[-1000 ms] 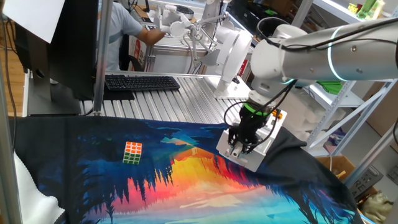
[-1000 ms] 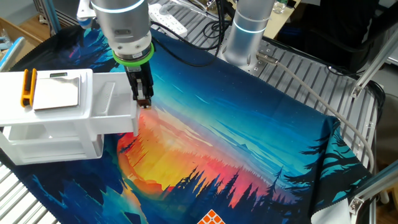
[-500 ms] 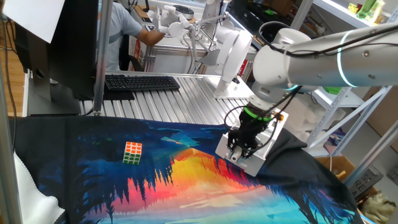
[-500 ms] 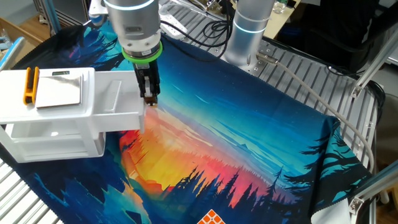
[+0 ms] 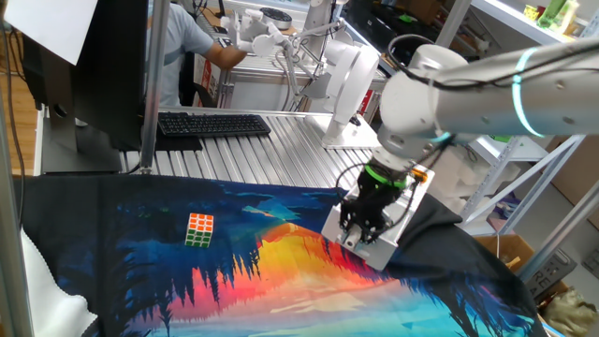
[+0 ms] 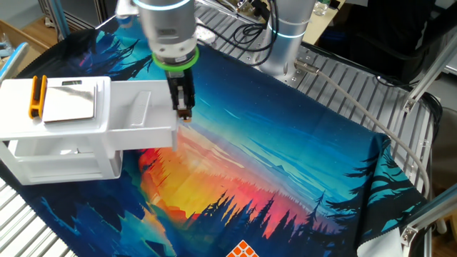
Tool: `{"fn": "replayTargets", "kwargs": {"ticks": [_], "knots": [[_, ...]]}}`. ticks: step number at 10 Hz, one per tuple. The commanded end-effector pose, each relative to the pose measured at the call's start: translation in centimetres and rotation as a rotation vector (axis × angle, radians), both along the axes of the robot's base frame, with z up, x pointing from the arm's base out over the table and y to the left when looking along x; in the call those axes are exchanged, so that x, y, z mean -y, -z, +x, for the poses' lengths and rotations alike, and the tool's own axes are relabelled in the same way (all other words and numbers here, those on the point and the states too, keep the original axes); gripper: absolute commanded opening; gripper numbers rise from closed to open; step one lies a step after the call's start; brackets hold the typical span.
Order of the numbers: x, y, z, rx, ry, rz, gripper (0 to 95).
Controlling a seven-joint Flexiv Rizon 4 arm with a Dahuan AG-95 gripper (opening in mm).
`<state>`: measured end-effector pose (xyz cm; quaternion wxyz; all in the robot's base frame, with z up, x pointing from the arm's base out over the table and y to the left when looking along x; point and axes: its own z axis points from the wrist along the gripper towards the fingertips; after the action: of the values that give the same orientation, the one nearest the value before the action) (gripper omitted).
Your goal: Grasp the handle and open the drawer
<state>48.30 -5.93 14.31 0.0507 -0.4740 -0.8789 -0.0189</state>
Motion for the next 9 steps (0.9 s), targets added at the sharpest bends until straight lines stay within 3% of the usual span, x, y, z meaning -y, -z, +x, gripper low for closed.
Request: {"fn": "replayTargets", "kwargs": {"ticks": [1,2,7,9], "knots": [[-0.1,0.1,0.4,-0.009,0.004,0.002,38.0],[-0.1,0.1,0.4,-0.006,0.011,-0.002,76.0],[-0.5,-0.1,0.2,-0.012,0.024,-0.003,76.0],[-1.9,-1.4,-1.0,-0.044,-0.017,0.001,76.0]]}}
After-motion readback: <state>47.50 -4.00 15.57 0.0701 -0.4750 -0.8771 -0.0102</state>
